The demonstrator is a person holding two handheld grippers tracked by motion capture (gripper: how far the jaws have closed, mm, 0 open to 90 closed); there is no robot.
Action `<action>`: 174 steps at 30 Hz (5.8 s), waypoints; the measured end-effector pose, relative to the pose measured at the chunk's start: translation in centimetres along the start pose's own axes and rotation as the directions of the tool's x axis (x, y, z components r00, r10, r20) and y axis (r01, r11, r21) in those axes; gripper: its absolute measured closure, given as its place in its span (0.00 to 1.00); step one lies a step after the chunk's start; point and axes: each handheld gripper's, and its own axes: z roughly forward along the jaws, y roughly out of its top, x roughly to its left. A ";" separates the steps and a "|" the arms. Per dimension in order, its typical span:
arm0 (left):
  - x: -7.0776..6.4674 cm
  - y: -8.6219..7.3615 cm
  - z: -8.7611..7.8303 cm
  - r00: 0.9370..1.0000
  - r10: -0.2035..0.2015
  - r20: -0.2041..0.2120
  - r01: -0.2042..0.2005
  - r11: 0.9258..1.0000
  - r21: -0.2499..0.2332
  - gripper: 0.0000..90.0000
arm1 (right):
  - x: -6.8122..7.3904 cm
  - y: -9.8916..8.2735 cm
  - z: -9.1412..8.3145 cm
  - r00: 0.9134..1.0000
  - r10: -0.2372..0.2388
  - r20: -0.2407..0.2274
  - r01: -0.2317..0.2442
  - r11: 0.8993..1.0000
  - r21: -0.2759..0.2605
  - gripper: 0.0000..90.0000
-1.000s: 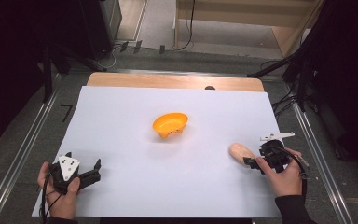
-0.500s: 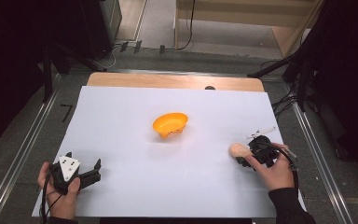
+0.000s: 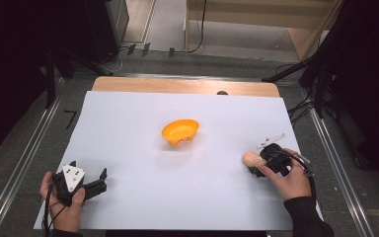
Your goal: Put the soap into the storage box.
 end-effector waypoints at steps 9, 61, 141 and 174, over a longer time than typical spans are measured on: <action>0.0 0.0 0.0 1.000 0.002 -0.003 -0.002 1.000 -0.002 0.05 | 0.0 0.1 0.0 0.996 -0.090 -0.011 0.089 0.996 -0.031 0.36; -0.1 0.0 0.0 1.000 0.006 -0.007 -0.005 1.000 0.002 0.07 | 3.9 10.4 -0.5 0.910 -0.409 -0.070 0.392 0.902 -0.180 0.36; 0.4 -0.1 -0.2 0.999 -0.026 0.032 0.027 0.999 -0.025 0.05 | 5.1 19.6 2.6 0.819 -0.552 -0.157 0.489 0.814 -0.314 0.24; 0.3 -0.1 -0.2 0.999 -0.017 0.027 0.017 1.000 -0.018 0.05 | 3.3 9.5 1.6 0.935 -0.338 -0.108 0.295 0.910 -0.293 0.00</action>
